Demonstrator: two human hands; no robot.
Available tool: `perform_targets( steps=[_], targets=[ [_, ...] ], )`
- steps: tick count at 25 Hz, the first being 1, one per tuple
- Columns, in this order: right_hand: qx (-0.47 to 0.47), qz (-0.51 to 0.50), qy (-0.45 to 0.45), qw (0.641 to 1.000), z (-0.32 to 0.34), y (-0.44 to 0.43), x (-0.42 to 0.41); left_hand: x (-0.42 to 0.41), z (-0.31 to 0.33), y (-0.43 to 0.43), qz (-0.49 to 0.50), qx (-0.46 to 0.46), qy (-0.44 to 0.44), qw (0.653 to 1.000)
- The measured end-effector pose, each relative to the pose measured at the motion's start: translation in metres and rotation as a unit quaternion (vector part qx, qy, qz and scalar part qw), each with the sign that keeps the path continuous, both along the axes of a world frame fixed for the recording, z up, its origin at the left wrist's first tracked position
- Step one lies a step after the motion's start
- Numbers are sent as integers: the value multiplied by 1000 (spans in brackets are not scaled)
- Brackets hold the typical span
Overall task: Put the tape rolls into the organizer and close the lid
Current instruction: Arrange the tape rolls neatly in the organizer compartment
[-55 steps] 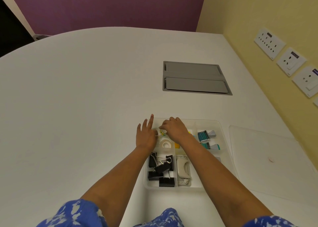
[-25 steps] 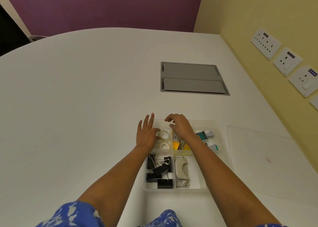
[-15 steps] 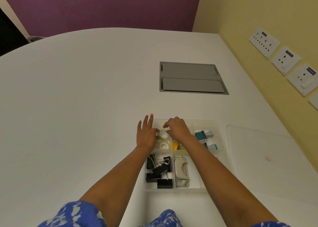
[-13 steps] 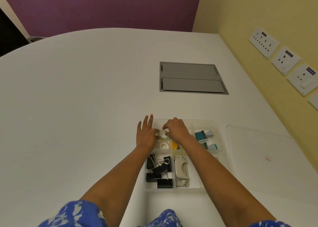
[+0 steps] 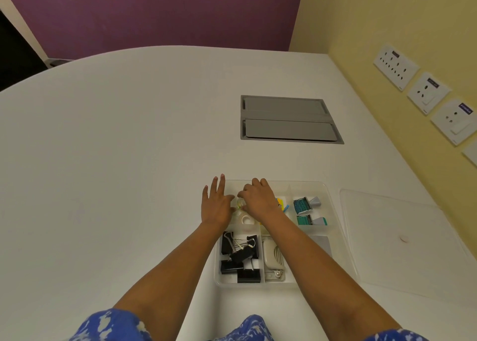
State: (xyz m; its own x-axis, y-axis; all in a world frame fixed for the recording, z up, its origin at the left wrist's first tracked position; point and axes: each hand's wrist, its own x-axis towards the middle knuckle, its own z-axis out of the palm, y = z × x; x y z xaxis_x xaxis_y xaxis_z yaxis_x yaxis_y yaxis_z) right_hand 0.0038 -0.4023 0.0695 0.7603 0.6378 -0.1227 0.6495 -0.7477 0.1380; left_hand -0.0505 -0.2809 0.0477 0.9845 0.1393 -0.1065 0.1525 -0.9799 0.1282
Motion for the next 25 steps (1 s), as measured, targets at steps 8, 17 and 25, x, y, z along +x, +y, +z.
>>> perform_targets(
  steps=[8, 17, 25],
  targets=[
    [0, -14, -5, 1000, -7, 3, 0, 0, 2, 0, 11, 8, 7, 1000],
    [84, -31, 2, 996, -4, -6, -9, -10, 11, 2, 12, -24, -3, 1000],
    [116, -77, 17, 990, 10, -22, -24, -34, 23, 7, 24, -65, -40, 997]
  ],
)
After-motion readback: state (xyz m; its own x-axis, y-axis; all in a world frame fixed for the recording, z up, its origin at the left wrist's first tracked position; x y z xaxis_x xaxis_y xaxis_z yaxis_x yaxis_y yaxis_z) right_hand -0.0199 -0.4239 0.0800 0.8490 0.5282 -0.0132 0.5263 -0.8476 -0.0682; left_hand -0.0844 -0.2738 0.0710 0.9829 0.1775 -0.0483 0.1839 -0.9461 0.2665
